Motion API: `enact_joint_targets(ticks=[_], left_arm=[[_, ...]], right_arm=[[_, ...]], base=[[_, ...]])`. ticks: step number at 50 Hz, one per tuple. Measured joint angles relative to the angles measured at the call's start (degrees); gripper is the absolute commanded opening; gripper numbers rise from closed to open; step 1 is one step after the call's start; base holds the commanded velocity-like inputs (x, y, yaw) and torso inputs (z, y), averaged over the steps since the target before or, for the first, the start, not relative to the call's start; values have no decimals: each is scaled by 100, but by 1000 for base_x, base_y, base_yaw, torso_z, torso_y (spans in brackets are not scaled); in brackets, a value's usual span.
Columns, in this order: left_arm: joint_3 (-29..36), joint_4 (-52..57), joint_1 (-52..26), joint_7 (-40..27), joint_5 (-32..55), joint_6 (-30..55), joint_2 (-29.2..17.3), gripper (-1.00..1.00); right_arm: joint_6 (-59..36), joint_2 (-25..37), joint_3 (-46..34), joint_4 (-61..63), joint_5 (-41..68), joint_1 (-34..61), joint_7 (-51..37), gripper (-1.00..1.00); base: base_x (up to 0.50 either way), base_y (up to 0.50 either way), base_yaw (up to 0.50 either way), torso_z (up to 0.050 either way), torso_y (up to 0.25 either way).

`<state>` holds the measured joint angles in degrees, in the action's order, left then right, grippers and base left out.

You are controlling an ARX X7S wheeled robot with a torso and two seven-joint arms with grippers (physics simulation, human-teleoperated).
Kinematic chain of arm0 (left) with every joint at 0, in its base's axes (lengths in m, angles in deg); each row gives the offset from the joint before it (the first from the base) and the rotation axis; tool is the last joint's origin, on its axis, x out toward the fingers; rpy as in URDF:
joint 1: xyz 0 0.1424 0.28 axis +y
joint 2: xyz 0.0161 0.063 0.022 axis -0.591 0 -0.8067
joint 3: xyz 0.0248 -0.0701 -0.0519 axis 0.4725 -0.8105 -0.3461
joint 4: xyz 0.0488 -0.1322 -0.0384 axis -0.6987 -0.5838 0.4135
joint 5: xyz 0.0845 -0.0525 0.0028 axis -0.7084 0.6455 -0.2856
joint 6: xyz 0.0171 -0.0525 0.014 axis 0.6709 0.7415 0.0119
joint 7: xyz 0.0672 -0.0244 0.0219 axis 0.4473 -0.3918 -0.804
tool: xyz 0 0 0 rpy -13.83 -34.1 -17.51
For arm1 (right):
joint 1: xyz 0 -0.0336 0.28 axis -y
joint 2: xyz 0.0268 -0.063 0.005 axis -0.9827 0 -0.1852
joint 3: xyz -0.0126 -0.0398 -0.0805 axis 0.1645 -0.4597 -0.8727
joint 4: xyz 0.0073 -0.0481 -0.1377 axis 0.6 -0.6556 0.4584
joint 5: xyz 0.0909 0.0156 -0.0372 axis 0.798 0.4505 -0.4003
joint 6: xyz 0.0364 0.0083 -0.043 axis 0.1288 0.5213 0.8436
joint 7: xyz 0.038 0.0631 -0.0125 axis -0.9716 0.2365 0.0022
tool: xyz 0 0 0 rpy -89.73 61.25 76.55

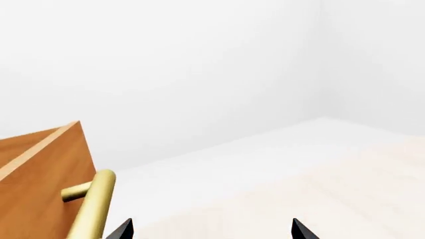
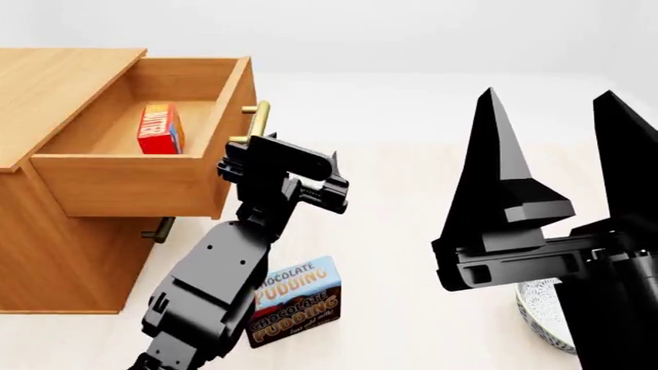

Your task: Put the butter at the back in the top drawer of the cabinet and close it.

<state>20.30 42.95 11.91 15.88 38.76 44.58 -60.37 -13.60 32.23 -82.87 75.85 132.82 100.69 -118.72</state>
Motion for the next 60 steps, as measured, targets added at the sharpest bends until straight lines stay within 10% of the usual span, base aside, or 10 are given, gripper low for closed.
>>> enact_joint_targets(ticks=[60], left_arm=[[-766, -1373, -572, -173, -176, -581, -956, 100]], right_arm=[[-213, -261, 471, -8, 279, -291, -1, 100]], base=[[0, 0, 0, 0, 0]])
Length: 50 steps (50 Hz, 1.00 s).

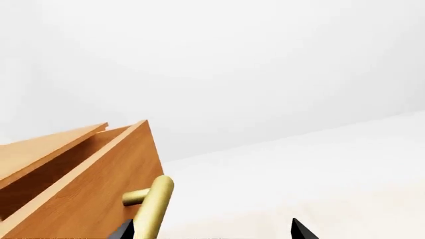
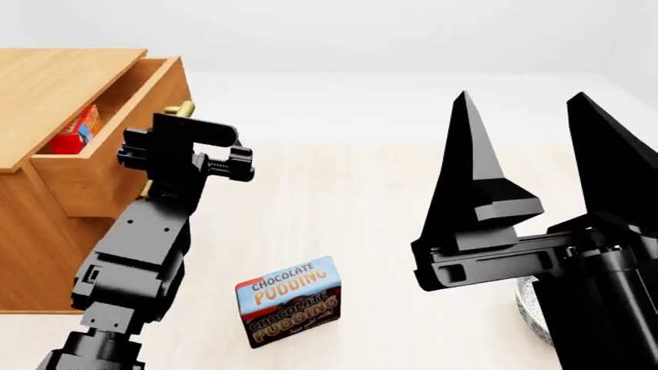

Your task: Put the butter at the back in the top drawer of the cabinet and close it.

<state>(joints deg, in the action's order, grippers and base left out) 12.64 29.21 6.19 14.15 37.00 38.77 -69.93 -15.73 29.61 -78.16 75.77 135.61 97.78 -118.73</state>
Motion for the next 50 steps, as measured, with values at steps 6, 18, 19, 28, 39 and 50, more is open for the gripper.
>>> enact_joint_targets(ticks=[6, 18, 19, 28, 39, 50], left_arm=[[-105, -306, -61, -42, -114, -213, -80, 100], [-306, -956, -244, -107, -123, -638, -257, 100], [-315, -1000, -256, -108, -115, -671, -270, 100], [-376, -1252, -309, -61, -53, -912, -363, 100], [-389, -1191, -237, -7, 92, -987, -440, 100], [-363, 39, 462, -99, 275, -446, -686, 100]], right_arm=[[10, -20, 3, -3, 8, -2, -1, 100], [-42, -69, 119, -6, 21, -115, -2, 100], [-50, -73, 133, -6, 22, -127, -2, 100], [-117, -103, 256, -7, 41, -234, -2, 100], [-151, -125, 319, -7, 45, -286, -2, 100], [-106, -96, 230, 1, 15, -213, -1, 100]], base=[[4, 0, -1, 0, 0], [1, 0, -1, 0, 0], [0, 0, 0, 0, 0], [1, 0, 0, 0, 0], [1, 2, 2, 0, 0], [0, 0, 0, 0, 0]])
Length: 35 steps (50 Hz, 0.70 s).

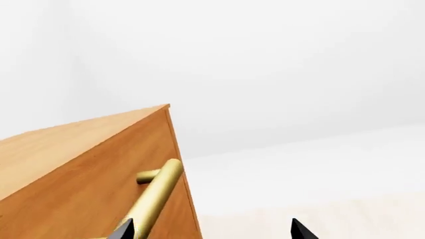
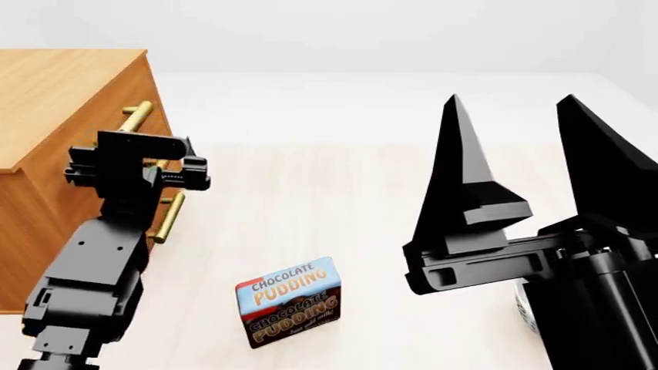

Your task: Put the butter at the back in the top drawer of the cabinet and close it.

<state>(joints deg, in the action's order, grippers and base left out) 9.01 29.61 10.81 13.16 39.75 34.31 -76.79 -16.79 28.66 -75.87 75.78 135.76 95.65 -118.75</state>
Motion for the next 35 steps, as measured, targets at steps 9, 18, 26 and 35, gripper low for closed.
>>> enact_joint_targets(ticks=[9, 18, 26, 35], left_arm=[[-48, 1772, 698, -164, 239, 619, -315, 100], [-325, 3665, 1387, -436, 514, 1133, -690, 100], [-708, 5107, 2019, -726, 634, 1339, -1010, 100], [-1151, 6250, 2939, -899, 670, 1134, -1242, 100]], right_arm=[[78, 23, -163, 5, -14, 164, 0, 100], [47, 75, -214, 7, -57, 160, 1, 100], [24, 159, -342, 8, -111, 185, 1, 100], [12, 286, -527, 8, -272, 131, 1, 100]], base=[[0, 0, 0, 0, 0], [0, 0, 0, 0, 0], [0, 0, 0, 0, 0], [0, 0, 0, 0, 0]])
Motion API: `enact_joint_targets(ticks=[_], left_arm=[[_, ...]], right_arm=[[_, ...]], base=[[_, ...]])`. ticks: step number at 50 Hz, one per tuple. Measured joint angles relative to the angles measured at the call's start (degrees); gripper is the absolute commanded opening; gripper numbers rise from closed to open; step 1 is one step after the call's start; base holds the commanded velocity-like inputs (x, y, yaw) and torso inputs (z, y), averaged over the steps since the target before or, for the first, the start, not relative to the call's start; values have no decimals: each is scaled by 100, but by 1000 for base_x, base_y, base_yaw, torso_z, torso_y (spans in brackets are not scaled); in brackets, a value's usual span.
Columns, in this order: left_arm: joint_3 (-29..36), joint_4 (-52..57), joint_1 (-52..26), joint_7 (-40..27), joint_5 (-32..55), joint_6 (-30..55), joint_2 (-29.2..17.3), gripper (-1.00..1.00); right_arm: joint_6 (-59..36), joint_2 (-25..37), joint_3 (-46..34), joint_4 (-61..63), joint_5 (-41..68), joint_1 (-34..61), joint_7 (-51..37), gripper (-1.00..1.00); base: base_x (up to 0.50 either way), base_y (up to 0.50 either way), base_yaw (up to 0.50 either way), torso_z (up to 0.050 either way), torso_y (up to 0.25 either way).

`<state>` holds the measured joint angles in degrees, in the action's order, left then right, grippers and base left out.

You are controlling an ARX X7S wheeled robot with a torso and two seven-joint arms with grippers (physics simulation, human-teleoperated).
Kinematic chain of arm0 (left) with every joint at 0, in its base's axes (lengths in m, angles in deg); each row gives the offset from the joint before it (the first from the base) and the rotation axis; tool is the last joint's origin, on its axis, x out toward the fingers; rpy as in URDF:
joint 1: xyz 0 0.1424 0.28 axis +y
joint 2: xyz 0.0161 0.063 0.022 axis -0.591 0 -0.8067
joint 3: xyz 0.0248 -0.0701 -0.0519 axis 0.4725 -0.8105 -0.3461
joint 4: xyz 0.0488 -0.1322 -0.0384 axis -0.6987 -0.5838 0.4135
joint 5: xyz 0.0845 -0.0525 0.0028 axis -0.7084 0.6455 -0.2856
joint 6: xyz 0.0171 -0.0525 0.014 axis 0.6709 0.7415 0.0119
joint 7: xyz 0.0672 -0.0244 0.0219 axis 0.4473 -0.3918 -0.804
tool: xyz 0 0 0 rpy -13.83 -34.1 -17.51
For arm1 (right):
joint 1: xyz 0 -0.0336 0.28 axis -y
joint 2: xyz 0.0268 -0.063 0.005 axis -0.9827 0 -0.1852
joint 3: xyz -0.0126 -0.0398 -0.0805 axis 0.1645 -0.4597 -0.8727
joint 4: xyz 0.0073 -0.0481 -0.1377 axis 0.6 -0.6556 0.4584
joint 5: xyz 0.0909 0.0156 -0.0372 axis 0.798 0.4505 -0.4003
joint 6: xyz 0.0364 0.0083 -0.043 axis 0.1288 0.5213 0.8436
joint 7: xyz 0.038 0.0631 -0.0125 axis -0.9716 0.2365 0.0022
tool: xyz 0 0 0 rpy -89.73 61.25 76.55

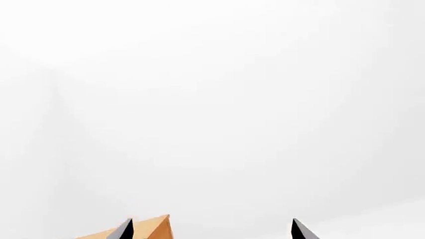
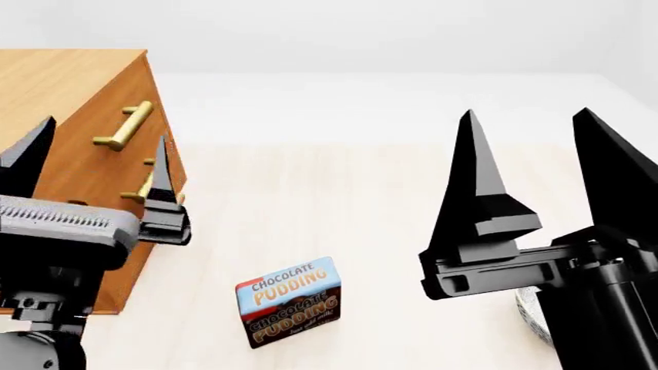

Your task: Put the butter at the back in the top drawer of the cabinet and close it.

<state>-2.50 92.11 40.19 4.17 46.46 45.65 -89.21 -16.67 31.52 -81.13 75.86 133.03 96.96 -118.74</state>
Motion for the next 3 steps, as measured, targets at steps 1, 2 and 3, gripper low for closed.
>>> enact_joint_targets(ticks=[1, 2, 3], left_arm=[[-56, 106, 127, -6, -3, -59, -20, 100], [-112, 210, 260, -9, -10, -127, -38, 100], [-166, 308, 393, -9, -18, -198, -54, 100]], right_arm=[[-2, 16, -13, 0, -24, -17, 0, 100], [-3, 33, -28, 0, -50, -33, 0, 100], [-3, 49, -43, 0, -76, -48, 0, 100]], base=[[0, 0, 0, 0, 0], [0, 0, 0, 0, 0], [0, 0, 0, 0, 0]])
